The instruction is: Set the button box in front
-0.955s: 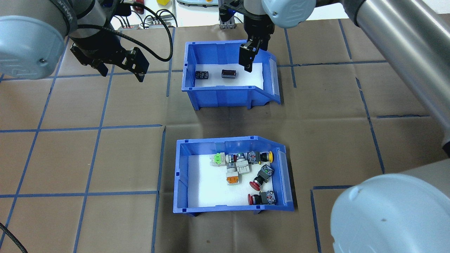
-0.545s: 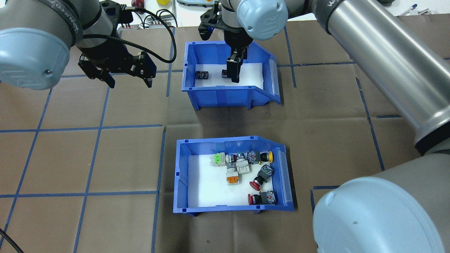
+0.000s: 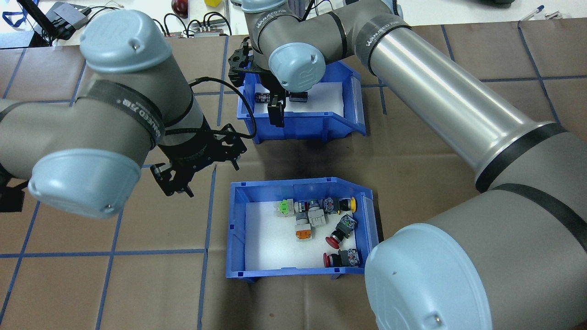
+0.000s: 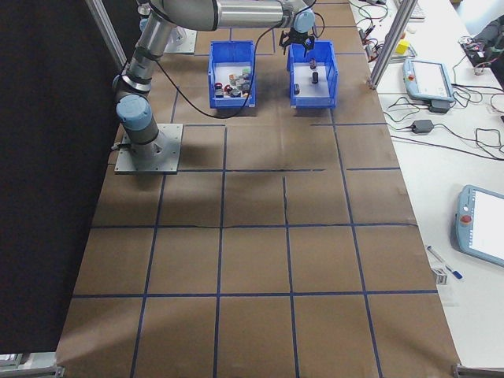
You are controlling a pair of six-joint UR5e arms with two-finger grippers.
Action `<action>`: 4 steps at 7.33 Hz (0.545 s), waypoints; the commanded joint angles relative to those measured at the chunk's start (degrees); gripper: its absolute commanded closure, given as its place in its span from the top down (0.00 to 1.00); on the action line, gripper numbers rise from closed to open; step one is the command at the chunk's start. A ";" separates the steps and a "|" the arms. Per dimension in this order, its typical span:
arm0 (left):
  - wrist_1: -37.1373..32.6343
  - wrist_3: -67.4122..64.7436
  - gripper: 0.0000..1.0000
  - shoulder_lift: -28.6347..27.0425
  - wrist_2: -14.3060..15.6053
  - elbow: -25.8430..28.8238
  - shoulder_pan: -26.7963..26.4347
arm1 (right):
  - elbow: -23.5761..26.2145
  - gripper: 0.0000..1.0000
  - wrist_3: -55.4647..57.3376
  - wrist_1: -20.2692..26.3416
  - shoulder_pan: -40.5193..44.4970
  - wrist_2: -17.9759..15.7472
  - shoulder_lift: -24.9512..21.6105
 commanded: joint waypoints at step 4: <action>5.59 -38.09 0.99 6.22 -3.94 -10.75 -7.96 | 3.77 0.42 0.00 -0.83 0.16 -0.14 -0.45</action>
